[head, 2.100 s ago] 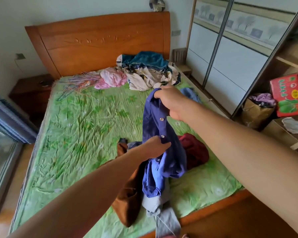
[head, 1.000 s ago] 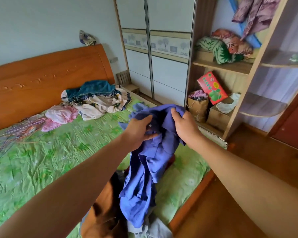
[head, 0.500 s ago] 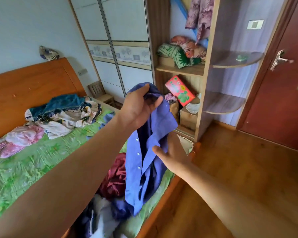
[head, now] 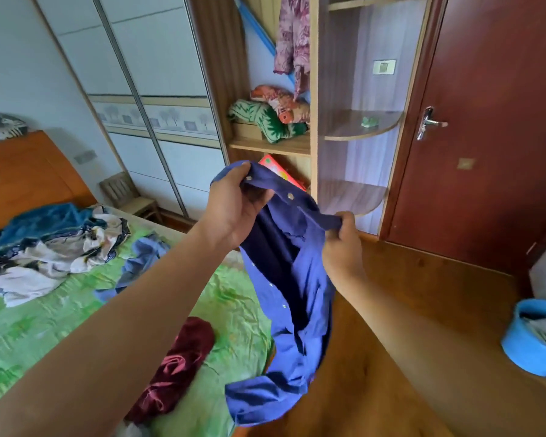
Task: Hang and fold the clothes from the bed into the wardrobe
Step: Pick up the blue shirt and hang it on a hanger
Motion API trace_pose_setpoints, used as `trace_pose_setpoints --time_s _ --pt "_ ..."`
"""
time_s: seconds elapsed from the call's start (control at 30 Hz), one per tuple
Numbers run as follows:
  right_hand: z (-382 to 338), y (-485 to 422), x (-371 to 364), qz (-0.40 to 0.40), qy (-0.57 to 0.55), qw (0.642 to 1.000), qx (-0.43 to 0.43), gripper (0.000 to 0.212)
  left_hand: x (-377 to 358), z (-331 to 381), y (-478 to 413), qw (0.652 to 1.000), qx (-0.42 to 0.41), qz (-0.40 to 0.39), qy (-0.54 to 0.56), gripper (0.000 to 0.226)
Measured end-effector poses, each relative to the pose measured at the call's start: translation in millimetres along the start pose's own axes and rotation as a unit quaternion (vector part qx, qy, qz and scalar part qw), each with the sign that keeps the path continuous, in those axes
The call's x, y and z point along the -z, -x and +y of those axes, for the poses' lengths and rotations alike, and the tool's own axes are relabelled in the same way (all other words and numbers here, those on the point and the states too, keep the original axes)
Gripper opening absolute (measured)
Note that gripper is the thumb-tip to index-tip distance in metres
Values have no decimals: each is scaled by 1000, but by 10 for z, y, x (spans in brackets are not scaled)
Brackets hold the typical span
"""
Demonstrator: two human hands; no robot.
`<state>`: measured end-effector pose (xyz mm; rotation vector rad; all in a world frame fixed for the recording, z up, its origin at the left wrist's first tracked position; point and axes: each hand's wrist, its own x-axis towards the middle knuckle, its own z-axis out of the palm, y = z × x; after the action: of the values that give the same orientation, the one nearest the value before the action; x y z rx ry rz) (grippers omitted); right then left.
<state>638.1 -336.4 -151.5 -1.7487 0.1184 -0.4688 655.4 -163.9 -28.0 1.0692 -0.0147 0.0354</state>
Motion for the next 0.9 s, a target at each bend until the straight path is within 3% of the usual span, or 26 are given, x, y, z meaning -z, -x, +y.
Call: trace_pose_setpoints --time_s 0.13,0.23,0.33,0.47,0.57,0.67,0.73,0.77,0.8,0.87,0.9 --pt "-243 -474 231 6 51 999 10 18 16 -318 -216 986 3 -20 -167 24" --pt "-358 -826 321 -52 86 995 0 23 -13 -615 -311 946 -21 -94 -310 24" --pt "-440 -1135 410 -81 121 989 -7 29 -59 -856 -596 899 -43 -60 -431 35" --pt "-494 -1512 504 -91 162 982 -34 17 -58 -1004 -1160 921 49 23 -387 42" --pt "-520 -1792 507 -75 168 981 -66 4 -41 -1046 -1546 906 -20 56 -418 29" --pt "-546 -2049 438 -84 179 978 -68 6 -144 -1070 -1797 939 -91 77 -324 26" --pt "-552 -2185 375 -89 187 976 -62 7 -206 -1071 -1920 928 -201 22 -312 28" --pt "-554 -2246 347 -93 189 976 -60 8 -244 -1076 -1973 906 -264 -44 -329 34" --pt "-556 -2297 323 -100 191 975 -59 9 -282 -1099 -2041 861 -325 -123 -371 44" --pt "-560 -2406 267 -105 197 973 -59 10 -397 -1174 -2219 731 -395 -248 -498 68" --pt "-561 -2457 240 -101 199 973 -58 11 -460 -1207 -2290 688 -393 -281 -541 72"
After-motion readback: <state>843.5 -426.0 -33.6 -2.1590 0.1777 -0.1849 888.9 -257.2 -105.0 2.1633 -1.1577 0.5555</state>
